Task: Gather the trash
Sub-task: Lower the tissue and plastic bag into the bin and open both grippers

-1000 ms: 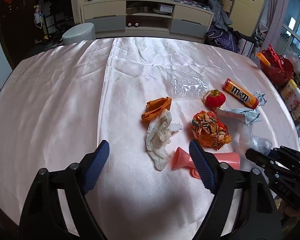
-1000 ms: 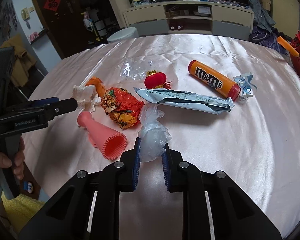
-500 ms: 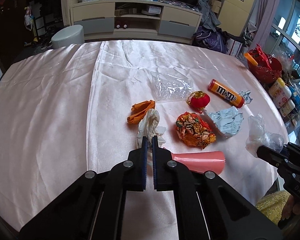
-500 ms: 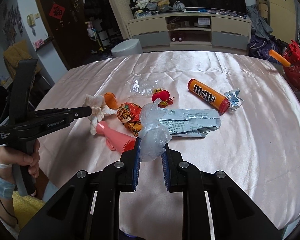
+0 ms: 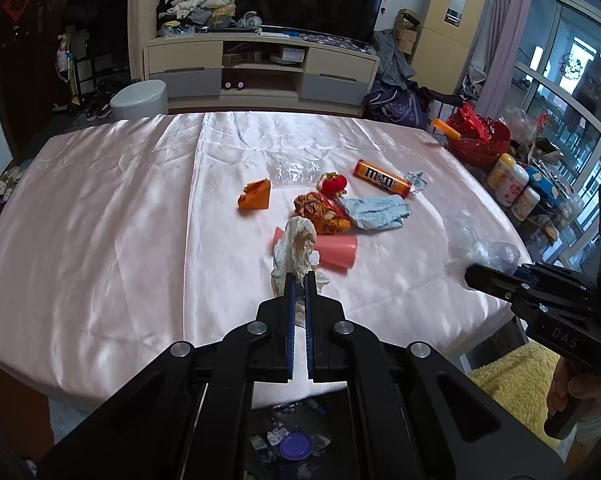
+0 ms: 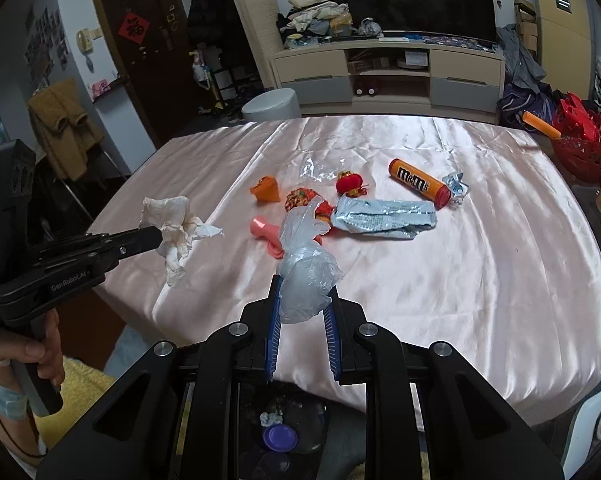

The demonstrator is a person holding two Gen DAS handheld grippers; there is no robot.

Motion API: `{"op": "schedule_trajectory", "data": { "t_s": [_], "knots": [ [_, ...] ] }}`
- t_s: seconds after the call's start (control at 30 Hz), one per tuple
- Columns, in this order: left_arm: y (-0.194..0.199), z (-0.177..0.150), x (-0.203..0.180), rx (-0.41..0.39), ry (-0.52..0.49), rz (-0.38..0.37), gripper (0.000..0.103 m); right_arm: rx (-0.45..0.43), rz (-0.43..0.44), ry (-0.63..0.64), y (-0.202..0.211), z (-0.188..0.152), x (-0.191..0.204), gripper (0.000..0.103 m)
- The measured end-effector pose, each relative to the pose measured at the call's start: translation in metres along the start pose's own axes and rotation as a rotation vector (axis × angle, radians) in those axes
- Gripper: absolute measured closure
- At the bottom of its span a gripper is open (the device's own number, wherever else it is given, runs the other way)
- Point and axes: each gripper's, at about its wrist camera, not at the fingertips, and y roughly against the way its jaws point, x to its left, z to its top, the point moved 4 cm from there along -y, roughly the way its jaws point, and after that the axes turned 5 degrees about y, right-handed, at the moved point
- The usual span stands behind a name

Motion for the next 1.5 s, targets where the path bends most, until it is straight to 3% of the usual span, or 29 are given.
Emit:
{"op": "schedule_trajectory", "data": {
  "t_s": [0.4, 0.93, 1.3, 1.5],
  "knots": [
    [0.021, -0.099, -0.005, 0.086, 0.037, -0.015, 0.1, 0.092, 0.036, -0.017, -0.001, -0.074, 0.022, 0.082],
    [-0.027, -0.19, -0.009, 0.298, 0.06, -0.021, 0.1, 0.311, 0.108, -0.077, -0.056, -0.154, 0.037, 0.082],
    [-0.048, -0.21, -0.003, 0.373, 0.08, -0.005, 0.098, 0.366, 0.146, -0.09, -0.071, -0.159, 0.043, 0.079],
    [-0.046, -0.206, 0.001, 0.371, 0.09, 0.014, 0.092, 0.347, 0.136, -0.113, -0.068, -0.156, 0.034, 0.062]
  ]
}}
